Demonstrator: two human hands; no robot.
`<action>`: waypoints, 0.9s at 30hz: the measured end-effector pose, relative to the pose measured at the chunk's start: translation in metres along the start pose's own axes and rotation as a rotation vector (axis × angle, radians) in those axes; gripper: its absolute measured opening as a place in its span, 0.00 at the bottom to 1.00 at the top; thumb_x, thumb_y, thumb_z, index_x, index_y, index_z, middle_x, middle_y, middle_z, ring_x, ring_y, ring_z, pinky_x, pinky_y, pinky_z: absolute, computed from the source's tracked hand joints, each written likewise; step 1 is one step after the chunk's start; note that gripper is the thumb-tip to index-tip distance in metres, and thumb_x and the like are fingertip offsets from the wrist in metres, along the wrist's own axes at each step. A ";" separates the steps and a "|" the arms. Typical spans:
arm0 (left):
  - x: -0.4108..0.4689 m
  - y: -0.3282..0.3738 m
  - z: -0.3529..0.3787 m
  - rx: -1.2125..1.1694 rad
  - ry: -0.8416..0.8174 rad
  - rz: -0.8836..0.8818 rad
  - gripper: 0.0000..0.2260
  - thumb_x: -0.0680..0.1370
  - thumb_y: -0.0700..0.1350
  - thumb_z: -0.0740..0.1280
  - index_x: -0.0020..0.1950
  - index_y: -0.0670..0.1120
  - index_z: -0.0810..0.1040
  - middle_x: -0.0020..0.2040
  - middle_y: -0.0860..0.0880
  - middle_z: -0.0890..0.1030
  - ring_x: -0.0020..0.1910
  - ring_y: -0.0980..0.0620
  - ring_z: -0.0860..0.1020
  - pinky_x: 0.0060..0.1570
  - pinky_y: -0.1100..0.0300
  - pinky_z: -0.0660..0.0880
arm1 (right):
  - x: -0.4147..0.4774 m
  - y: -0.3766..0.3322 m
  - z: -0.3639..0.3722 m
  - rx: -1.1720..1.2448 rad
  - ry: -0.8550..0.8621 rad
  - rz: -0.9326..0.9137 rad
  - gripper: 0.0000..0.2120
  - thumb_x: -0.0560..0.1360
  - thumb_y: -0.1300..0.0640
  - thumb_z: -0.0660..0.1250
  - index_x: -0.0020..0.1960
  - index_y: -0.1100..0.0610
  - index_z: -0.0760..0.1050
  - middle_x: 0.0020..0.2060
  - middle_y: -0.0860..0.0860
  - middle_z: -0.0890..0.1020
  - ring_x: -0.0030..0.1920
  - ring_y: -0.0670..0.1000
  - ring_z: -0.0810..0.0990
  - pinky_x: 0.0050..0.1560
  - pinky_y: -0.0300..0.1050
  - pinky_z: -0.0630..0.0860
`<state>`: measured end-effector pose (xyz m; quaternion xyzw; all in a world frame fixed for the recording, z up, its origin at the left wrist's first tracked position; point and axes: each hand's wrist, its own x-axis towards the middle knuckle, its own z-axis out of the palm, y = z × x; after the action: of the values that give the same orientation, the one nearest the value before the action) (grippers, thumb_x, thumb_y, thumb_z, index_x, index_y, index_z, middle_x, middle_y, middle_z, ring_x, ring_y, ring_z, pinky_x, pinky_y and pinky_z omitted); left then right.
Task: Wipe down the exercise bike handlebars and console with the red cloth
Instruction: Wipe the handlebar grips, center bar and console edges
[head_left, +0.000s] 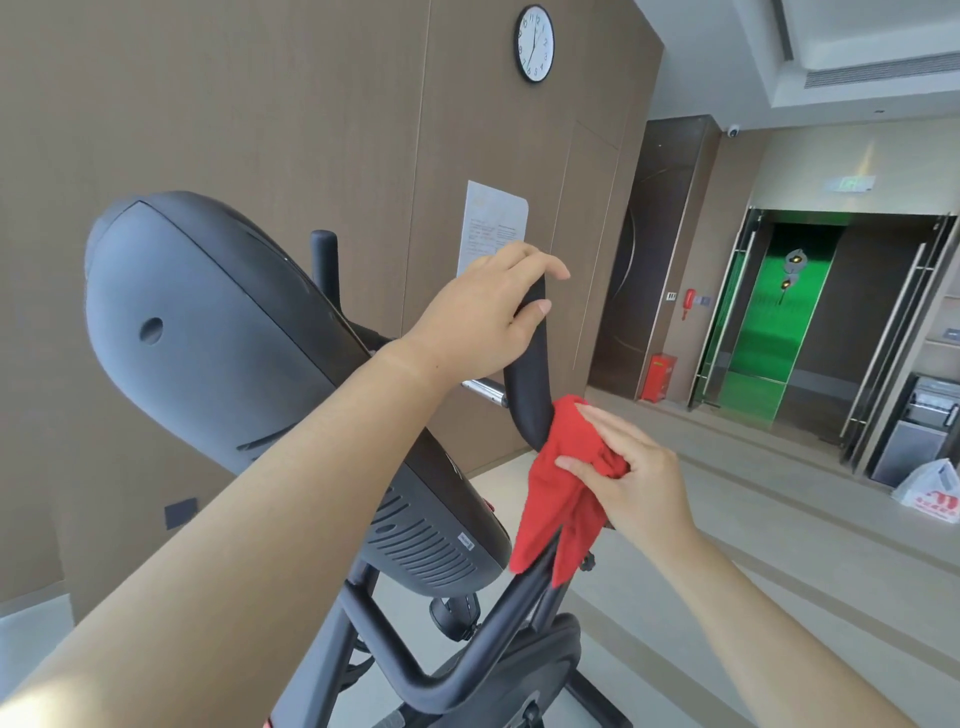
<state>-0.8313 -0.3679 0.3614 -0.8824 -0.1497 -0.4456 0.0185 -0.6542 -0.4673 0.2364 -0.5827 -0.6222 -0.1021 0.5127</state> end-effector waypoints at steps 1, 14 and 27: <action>0.000 -0.001 0.000 -0.004 -0.002 0.001 0.14 0.79 0.43 0.59 0.64 0.49 0.71 0.62 0.51 0.72 0.59 0.46 0.71 0.57 0.52 0.69 | -0.002 0.008 -0.005 -0.032 -0.027 -0.024 0.27 0.65 0.55 0.76 0.63 0.52 0.74 0.60 0.37 0.74 0.62 0.35 0.72 0.63 0.30 0.66; -0.001 0.006 0.005 0.011 0.052 -0.054 0.16 0.76 0.44 0.59 0.63 0.49 0.72 0.59 0.53 0.71 0.56 0.54 0.71 0.53 0.60 0.68 | 0.010 0.051 -0.025 -0.017 -0.137 -0.049 0.26 0.65 0.56 0.77 0.61 0.51 0.76 0.57 0.35 0.73 0.58 0.30 0.70 0.59 0.22 0.61; -0.005 0.047 0.017 0.450 0.092 -0.258 0.24 0.71 0.47 0.66 0.67 0.48 0.70 0.67 0.49 0.69 0.66 0.50 0.67 0.64 0.61 0.64 | 0.076 0.075 -0.056 0.486 -0.145 -0.006 0.20 0.65 0.59 0.77 0.55 0.49 0.79 0.48 0.38 0.82 0.49 0.37 0.80 0.51 0.30 0.72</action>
<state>-0.8074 -0.4112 0.3515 -0.8086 -0.3555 -0.4393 0.1639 -0.5474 -0.4383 0.2838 -0.4464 -0.6652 0.0910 0.5915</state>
